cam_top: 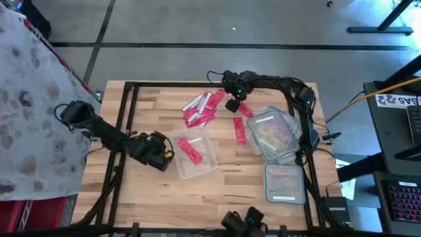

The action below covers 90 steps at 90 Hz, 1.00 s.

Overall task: Sort candy
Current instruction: Put the pink candy strip into the left transparent bin

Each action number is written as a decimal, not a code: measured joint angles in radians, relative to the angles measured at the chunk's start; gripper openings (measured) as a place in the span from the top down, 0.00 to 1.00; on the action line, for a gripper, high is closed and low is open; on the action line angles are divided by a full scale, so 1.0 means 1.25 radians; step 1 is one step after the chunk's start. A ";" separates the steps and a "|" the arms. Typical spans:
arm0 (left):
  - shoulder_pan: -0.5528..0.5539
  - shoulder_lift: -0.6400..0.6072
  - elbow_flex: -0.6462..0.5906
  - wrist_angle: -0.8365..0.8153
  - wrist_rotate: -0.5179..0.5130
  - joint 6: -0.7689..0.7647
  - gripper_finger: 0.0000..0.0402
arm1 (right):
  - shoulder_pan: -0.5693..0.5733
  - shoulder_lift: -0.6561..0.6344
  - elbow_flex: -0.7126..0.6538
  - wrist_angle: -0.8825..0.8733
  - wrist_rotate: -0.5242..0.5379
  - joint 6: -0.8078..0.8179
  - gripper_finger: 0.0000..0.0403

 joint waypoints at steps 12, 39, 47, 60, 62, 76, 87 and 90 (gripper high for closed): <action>0.000 0.000 0.000 0.000 0.000 0.000 1.00 | 0.001 0.015 0.003 -0.027 0.005 0.010 0.38; 0.000 0.000 0.000 -0.001 0.000 0.000 1.00 | 0.003 0.017 0.002 -0.042 -0.051 0.010 0.63; 0.000 0.000 0.000 -0.001 0.000 0.000 1.00 | 0.007 0.017 0.002 -0.042 -0.074 0.012 0.81; 0.000 0.000 0.000 -0.001 0.000 0.003 1.00 | 0.020 0.018 0.000 -0.018 -0.103 0.003 0.97; 0.000 0.000 0.000 -0.002 0.000 0.003 1.00 | 0.023 0.017 0.000 -0.001 -0.107 0.000 0.97; 0.000 0.000 0.000 -0.003 0.000 0.005 1.00 | 0.060 0.016 -0.002 0.167 -0.278 -0.028 0.99; 0.000 0.000 0.000 -0.003 0.000 0.005 1.00 | 0.092 0.006 0.012 0.240 -0.322 -0.030 0.99; 0.000 0.001 0.000 -0.003 0.000 0.005 1.00 | 0.098 0.004 0.023 0.227 -0.304 -0.032 0.99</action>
